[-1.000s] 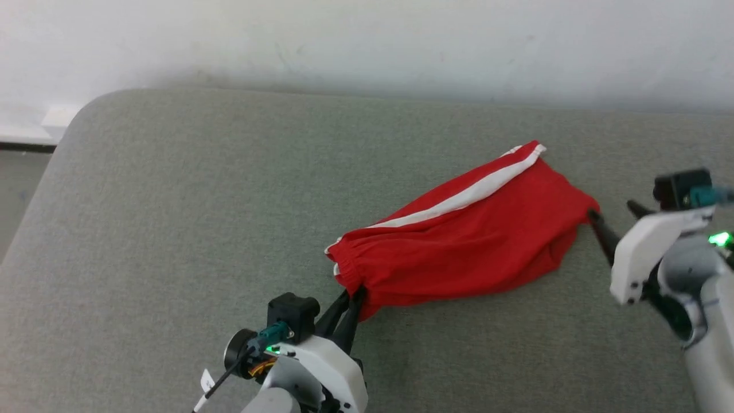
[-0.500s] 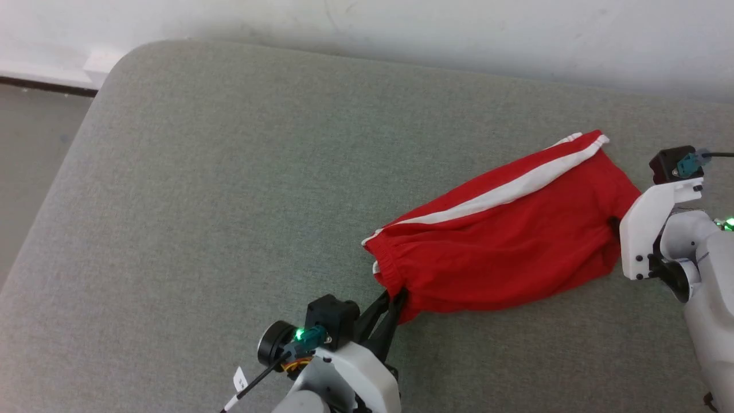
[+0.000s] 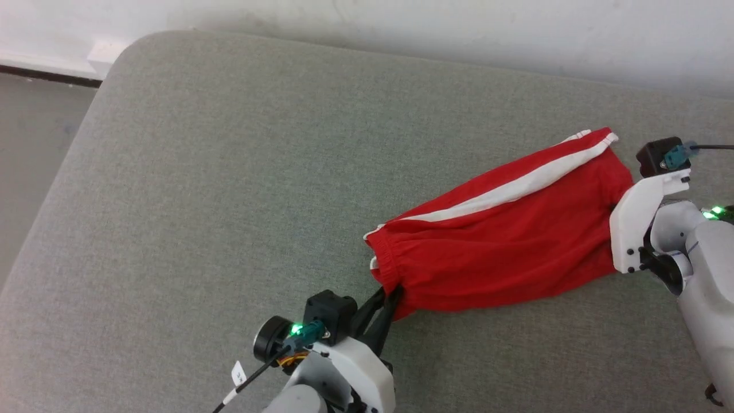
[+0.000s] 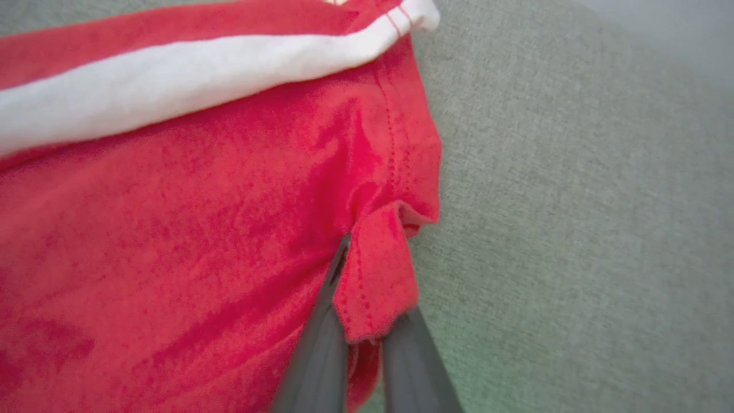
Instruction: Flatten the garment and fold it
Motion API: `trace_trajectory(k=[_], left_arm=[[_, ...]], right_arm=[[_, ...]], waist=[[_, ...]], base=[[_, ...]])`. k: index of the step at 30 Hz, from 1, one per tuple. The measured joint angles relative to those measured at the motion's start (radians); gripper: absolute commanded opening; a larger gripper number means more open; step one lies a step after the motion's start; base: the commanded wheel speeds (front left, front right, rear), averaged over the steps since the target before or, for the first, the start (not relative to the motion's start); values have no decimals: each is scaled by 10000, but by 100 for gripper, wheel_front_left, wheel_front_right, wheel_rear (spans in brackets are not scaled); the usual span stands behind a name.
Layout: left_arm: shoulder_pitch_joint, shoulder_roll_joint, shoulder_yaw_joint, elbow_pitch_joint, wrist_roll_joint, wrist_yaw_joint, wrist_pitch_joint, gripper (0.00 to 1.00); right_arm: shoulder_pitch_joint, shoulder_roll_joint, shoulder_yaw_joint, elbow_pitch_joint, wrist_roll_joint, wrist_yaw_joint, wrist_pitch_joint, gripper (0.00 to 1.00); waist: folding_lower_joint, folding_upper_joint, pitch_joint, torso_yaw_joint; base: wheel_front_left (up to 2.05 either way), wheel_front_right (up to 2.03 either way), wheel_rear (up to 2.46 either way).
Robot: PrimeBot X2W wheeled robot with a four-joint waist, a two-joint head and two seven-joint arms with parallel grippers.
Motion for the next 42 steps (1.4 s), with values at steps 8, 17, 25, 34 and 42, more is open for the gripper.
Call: trace_trajectory(k=[8,17,25,34,42], left_arm=[[101,359,150,163,-94,69,-27,0],[891,924,219,52,-297,190,119,0],[1262,1459,362,-33,-537,199,290,0],[1467,1645,245,447,-836,46,665,0],[1472,1507,-27,1016,-867,-77,809,47]], right_arm=[[576,-151,75,127,1175,2,-727,0],[2523,-192,-1034,-1634,2447,13,-1283,0],[5676,800,-2777,-4861,2454,12,-742,0],[8044,2362,-3664,-7716,1505,0,313,0],[7995,2186,-3463,-7442,965,0,50,96]], waist=[[0,0,-672,-242],[-1,0,-1494,-812],[-2,-1,-1894,-1514],[-1,0,-1925,-1881],[0,0,-1862,-1775]], base=[[0,0,0],[0,0,0],[0,0,0],[0,0,0],[0,0,0]])
